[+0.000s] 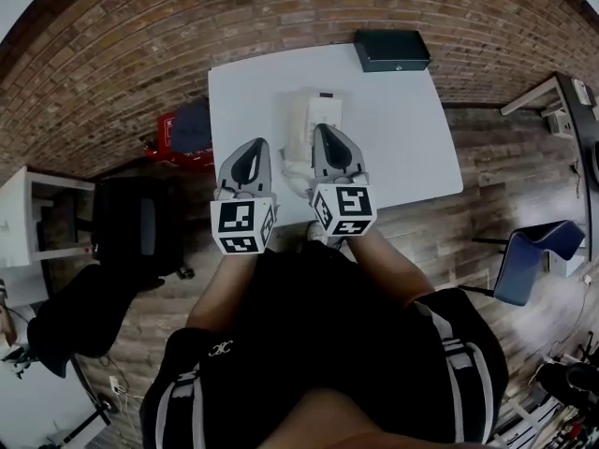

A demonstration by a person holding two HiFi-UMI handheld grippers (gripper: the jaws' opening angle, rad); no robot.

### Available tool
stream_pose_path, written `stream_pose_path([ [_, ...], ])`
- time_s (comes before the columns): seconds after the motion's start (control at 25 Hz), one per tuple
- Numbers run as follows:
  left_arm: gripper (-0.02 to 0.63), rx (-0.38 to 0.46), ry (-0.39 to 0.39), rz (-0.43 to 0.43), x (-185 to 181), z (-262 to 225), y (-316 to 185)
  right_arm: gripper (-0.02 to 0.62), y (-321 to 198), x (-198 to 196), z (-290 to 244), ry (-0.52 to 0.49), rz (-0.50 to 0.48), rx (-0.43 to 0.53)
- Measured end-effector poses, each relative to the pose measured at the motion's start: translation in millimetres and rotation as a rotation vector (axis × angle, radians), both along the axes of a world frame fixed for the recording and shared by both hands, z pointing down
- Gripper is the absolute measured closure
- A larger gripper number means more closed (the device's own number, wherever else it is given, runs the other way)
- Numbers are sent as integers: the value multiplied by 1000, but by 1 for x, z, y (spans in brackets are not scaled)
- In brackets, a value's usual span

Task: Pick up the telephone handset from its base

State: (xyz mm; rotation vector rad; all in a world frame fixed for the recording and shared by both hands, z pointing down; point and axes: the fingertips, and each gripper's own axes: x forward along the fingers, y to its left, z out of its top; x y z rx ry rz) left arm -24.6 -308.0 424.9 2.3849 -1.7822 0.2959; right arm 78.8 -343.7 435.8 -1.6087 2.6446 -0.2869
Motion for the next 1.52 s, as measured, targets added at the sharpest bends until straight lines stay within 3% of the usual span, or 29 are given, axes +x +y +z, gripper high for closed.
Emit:
stream_pose_path([
  [0.56, 604, -8, -19, 91, -28, 3, -35, 591, -51, -27, 65, 93, 113, -124],
  [0.68, 604, -10, -7, 97, -39, 2, -39, 505, -57, -42, 88, 138, 94, -190],
  [0.84, 604, -13, 3, 90, -56, 2, -41, 440, -65, -53, 120, 200, 109, -278],
  [1.52, 604, -27, 48, -4, -116, 2, -30, 370, -95, -65, 204, 273, 224, -613],
])
